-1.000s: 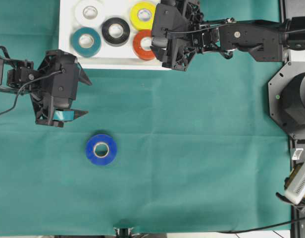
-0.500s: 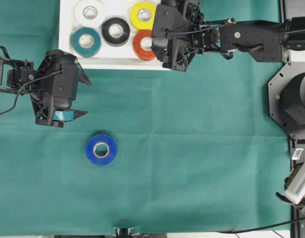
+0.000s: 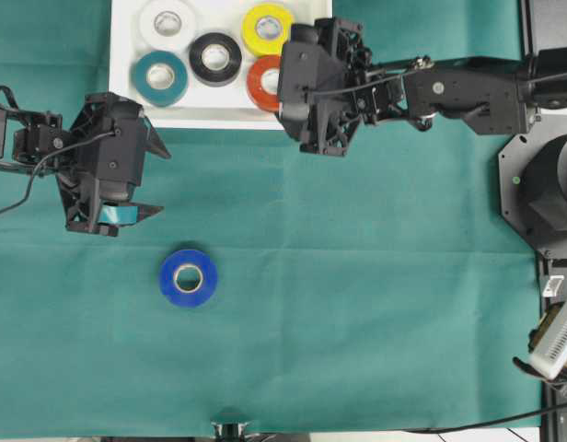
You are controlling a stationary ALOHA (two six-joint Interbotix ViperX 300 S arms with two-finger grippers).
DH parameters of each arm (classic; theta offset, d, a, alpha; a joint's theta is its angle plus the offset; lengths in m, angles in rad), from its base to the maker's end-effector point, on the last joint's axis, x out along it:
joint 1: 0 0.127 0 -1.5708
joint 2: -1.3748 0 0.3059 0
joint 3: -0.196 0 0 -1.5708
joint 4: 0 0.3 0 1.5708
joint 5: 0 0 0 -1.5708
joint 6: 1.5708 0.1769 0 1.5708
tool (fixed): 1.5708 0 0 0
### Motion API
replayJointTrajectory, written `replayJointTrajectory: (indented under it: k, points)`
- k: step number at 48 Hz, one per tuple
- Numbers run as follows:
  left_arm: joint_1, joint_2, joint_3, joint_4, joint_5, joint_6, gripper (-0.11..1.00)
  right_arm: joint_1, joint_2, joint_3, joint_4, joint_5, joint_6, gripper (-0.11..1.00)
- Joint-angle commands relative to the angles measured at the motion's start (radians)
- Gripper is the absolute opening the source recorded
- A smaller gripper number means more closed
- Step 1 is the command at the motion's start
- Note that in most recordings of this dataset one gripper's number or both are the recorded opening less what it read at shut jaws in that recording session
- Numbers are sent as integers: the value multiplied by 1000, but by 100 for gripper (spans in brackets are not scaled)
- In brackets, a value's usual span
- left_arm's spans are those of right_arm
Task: Put the tape alternately from left to right into the white case.
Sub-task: 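Open the right gripper and withdraw it from the tray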
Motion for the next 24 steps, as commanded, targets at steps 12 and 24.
replayJointTrajectory:
  k: [12,24]
  points:
    - [-2,-11,-17,0,-6,-2,99,83,-26,-8,-3,-8,2,82]
    - [-3,-11,-15,-2,-6,-2,100,158,-26,-6,-3,-8,2,82]
